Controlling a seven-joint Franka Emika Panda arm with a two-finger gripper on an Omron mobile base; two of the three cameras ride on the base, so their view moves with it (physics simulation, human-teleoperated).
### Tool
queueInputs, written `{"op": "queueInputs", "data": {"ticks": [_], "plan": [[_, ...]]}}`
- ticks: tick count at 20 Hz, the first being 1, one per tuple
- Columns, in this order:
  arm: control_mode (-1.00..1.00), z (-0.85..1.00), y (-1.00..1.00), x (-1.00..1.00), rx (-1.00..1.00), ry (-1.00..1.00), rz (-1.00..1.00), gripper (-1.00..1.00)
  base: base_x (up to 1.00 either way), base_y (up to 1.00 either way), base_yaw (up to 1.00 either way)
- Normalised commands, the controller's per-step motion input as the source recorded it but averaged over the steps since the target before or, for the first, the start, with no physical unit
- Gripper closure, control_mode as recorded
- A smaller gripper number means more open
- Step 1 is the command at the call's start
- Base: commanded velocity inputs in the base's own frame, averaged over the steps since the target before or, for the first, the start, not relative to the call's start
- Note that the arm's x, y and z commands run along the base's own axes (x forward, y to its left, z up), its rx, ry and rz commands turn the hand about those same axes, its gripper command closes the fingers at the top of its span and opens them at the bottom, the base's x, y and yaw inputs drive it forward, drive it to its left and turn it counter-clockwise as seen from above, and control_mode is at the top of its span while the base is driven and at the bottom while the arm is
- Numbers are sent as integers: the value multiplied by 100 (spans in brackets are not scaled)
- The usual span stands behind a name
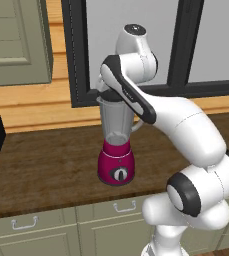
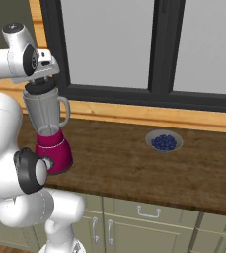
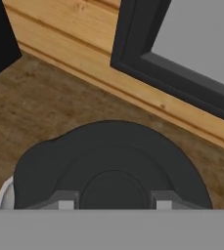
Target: Close the lid blender by securely placing the lid on top.
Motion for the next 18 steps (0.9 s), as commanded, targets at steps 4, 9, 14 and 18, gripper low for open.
{"op": "queueInputs", "data": {"ticks": [4,9,14,18], "plan": [[-100,-9,0,0,0,3,0,100,0,0,0],[-100,-11,3,0,0,4,0,100,0,0,0],[-100,-5,9,0,0,8,3,100,0,0,0],[-100,0,8,-1,0,12,4,100,0,0,0]]}}
